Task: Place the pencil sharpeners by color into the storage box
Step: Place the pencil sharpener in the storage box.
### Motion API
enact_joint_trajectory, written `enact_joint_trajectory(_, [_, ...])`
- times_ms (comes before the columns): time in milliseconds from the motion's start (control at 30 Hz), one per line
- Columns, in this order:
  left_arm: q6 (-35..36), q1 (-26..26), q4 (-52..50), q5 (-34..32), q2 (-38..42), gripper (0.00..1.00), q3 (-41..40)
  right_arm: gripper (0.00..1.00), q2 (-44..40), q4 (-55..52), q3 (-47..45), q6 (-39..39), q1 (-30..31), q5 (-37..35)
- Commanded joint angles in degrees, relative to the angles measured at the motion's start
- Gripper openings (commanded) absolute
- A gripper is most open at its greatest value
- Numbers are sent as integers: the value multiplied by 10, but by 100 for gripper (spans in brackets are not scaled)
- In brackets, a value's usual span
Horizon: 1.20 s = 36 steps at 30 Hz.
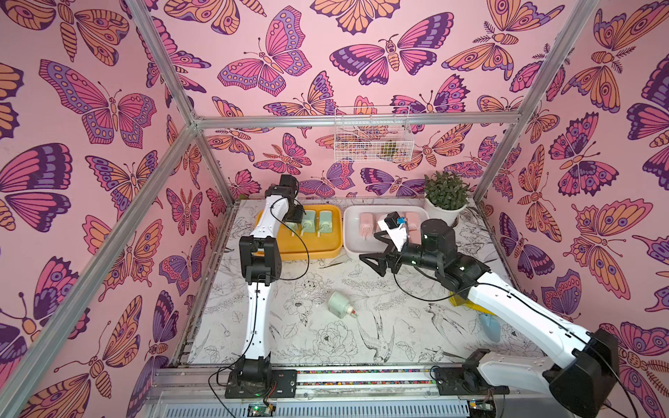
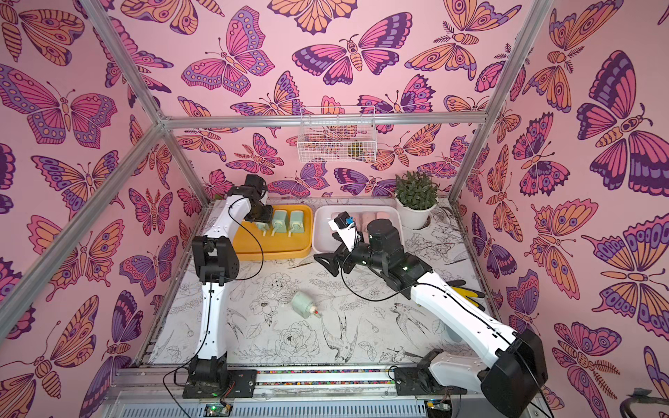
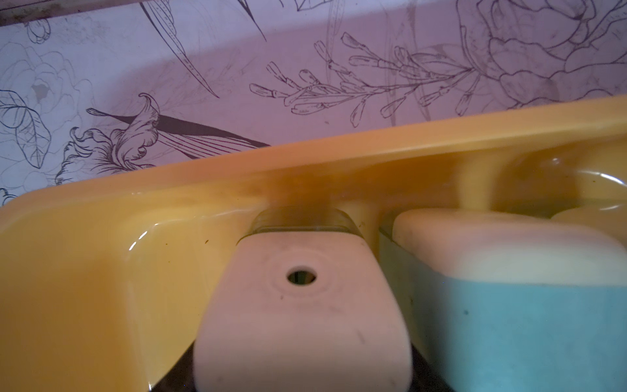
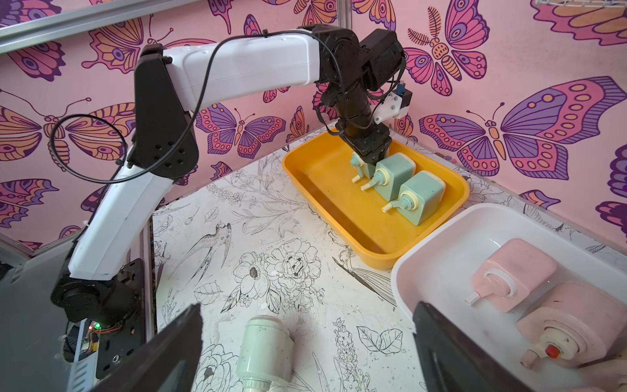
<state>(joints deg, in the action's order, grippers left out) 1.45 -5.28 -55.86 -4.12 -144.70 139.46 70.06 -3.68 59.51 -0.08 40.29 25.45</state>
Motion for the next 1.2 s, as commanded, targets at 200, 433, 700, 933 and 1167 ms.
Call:
enact_joint_trajectory(200, [-11,3,-15,-11,-26,19,29,99,-4,-7,-1,-2,5,-9])
enact_joint_trajectory(433, [-24,7,-18,-10,-31,42,31,99,-4,-9,0,0,9,-15])
enact_joint_trajectory(700, [-22,7,-19,1,-35,51,34,99,-4,-9,0,1,12,-21])
enact_joint_trajectory(933, [-18,7,-18,12,-41,68,35,99,4,-12,5,-1,13,-21])
enact_joint_trajectory(1167, [-14,7,-18,12,-43,73,38,99,10,-14,10,-2,16,-23])
